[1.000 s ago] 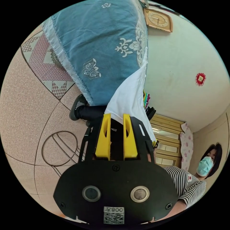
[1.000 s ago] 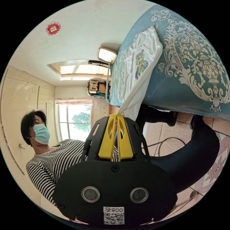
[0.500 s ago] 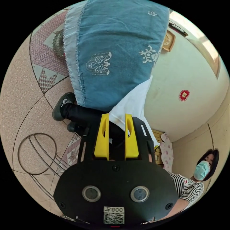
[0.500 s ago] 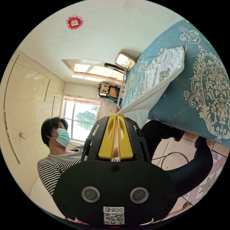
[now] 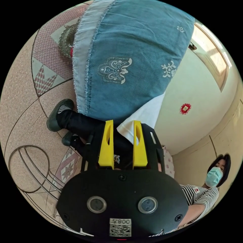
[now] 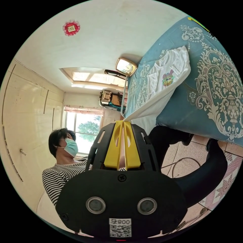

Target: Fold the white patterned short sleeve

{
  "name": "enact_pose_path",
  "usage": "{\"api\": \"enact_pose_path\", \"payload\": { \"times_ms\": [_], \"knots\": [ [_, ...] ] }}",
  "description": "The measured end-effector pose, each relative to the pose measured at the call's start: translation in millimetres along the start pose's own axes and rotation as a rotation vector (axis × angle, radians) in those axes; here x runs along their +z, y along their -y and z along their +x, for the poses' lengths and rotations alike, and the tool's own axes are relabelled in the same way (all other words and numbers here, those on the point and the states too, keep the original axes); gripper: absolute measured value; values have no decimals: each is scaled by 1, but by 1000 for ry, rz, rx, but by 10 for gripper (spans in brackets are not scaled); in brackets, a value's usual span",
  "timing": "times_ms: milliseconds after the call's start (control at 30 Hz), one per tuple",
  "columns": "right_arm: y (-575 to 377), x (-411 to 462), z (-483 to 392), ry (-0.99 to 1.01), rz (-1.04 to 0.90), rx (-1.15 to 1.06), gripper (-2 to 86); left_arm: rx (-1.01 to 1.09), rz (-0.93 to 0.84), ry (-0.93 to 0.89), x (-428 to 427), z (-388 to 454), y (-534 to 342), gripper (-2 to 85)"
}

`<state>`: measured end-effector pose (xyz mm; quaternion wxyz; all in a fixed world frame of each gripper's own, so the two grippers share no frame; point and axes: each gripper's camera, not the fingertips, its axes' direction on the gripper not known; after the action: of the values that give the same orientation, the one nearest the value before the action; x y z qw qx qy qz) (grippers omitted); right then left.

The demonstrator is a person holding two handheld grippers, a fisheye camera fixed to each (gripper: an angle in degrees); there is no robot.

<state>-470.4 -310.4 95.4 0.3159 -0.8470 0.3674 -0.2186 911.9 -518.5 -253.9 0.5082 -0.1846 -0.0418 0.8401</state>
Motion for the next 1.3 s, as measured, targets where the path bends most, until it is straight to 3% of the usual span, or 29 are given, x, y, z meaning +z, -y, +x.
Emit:
{"api": "enact_pose_path", "payload": {
  "times_ms": [200, 367, 700, 967, 1300],
  "knots": [
    [-3, 0, 12, -23, -5, 21, 3, 21, -29, -110, 10, -11, -1, 101],
    [-7, 0, 21, -30, -2, 23, 3, 66, 16, -246, 3, -10, -4, 26],
    [-21, 9, 48, -11, 16, 23, 4, 111, 84, -283, -58, 16, -26, 5],
    [-47, 6, 78, -23, 59, 15, 4, 285, 38, -306, -104, 108, -33, 5],
    [-86, -22, 132, 8, 171, 3, 3, 519, -125, -374, -76, 256, -18, 5]
  ]
}}
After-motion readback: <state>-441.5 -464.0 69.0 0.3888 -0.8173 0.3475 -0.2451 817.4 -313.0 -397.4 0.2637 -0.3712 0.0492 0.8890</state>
